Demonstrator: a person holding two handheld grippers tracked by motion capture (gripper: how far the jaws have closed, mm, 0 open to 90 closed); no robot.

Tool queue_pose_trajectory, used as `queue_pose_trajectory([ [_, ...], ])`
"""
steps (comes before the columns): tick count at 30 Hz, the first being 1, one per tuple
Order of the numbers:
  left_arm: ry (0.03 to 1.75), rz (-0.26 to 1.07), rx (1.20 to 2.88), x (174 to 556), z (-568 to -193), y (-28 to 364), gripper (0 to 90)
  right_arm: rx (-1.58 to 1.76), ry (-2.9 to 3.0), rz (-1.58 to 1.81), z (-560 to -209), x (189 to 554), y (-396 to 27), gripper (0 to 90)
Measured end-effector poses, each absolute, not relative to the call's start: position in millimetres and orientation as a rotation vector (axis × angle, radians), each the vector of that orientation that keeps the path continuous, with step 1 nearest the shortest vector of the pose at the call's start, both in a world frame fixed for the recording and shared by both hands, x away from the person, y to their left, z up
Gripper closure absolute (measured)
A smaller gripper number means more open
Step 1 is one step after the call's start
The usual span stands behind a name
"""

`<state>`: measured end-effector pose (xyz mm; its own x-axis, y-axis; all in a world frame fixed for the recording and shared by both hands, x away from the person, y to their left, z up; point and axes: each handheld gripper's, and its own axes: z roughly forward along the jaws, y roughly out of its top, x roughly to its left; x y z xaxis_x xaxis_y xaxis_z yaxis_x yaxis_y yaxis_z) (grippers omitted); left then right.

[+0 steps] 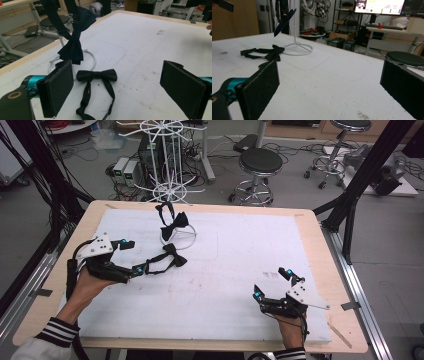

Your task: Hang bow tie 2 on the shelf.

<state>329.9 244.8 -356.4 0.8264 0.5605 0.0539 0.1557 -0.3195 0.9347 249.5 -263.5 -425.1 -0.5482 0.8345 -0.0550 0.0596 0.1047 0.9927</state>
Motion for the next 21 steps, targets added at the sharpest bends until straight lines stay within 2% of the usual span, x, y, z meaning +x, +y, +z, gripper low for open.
queue_pose_trajectory([
  [21,0.465,0.412,2.210,377,-348,197,12.9,0.865,1.675,1.548,-439,250,-266,1.5],
])
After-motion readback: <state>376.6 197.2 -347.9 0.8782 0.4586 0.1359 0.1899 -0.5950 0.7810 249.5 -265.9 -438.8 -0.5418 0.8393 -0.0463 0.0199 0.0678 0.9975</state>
